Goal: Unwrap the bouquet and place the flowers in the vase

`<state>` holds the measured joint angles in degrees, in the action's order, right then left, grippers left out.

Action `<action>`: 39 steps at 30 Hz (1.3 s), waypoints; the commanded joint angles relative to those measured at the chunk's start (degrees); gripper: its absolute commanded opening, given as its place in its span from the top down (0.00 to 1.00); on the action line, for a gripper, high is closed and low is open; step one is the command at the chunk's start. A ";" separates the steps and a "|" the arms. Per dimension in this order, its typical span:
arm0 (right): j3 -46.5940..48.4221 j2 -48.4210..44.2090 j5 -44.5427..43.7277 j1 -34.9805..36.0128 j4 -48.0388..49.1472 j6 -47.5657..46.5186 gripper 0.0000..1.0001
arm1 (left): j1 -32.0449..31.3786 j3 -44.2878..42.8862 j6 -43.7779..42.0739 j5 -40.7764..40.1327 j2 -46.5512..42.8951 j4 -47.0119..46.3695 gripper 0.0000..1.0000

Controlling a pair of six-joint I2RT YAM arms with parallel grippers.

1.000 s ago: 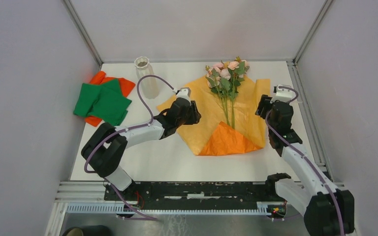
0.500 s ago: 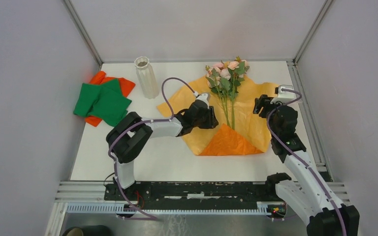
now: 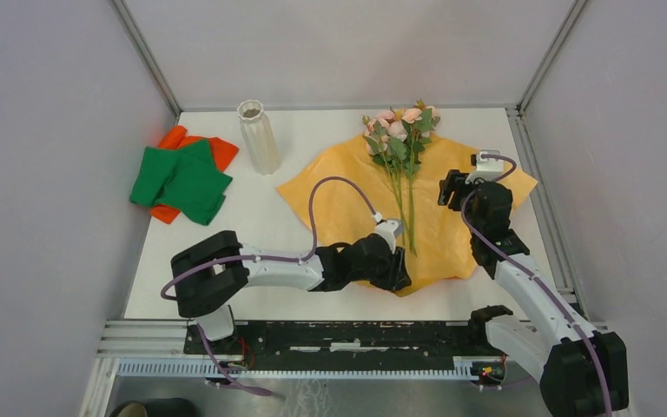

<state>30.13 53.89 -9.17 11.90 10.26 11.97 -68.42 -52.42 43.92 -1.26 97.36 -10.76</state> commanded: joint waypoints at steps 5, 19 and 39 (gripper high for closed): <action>1.34 2.71 0.63 0.07 2.49 0.75 0.33 | -4.58 1.63 6.53 7.99 0.63 -0.70 0.53; 6.07 13.50 5.21 0.62 0.76 0.43 0.32 | 0.05 -0.61 2.61 3.72 -5.33 7.46 0.52; 24.63 42.35 -0.94 9.16 -6.22 -3.01 0.59 | 21.99 1.46 1.65 -3.50 -11.39 7.26 0.53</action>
<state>51.35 94.04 -7.90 19.94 4.40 9.74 -47.11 -49.56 47.66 -3.99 85.01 -2.15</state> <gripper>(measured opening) 0.441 0.467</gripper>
